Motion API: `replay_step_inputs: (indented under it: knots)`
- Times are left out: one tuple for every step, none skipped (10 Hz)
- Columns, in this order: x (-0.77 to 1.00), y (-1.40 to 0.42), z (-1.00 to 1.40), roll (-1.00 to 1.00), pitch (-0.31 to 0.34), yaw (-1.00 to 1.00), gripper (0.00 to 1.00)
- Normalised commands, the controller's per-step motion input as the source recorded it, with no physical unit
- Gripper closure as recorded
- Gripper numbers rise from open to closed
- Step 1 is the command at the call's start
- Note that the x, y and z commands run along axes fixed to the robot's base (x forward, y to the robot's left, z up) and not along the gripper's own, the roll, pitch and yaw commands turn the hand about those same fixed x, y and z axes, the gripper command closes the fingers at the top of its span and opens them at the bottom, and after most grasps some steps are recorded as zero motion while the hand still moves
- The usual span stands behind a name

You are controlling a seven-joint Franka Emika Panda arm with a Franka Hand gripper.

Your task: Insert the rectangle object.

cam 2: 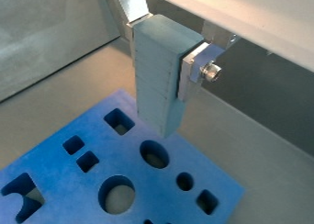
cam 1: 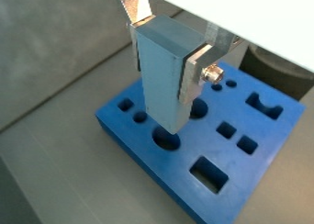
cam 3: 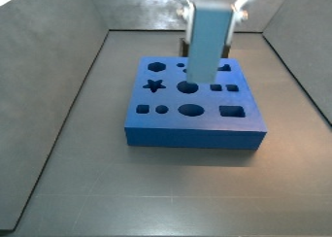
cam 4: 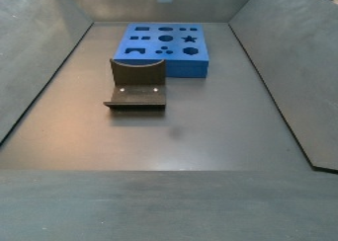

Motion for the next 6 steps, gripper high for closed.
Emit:
replay_step_inputs:
  knots:
    - [1.0, 0.07, -0.49, 0.0, 0.0, 0.0, 1.0]
    - [1.0, 0.07, -0.48, 0.0, 0.0, 0.0, 1.0]
    - [1.0, 0.06, -0.47, 0.0, 0.0, 0.0, 1.0]
    - [1.0, 0.05, -0.45, 0.0, 0.0, 0.0, 1.0]
    - [1.0, 0.02, -0.42, 0.0, 0.0, 0.0, 1.0]
    - [1.0, 0.0, -0.37, 0.01, 0.0, 0.0, 1.0]
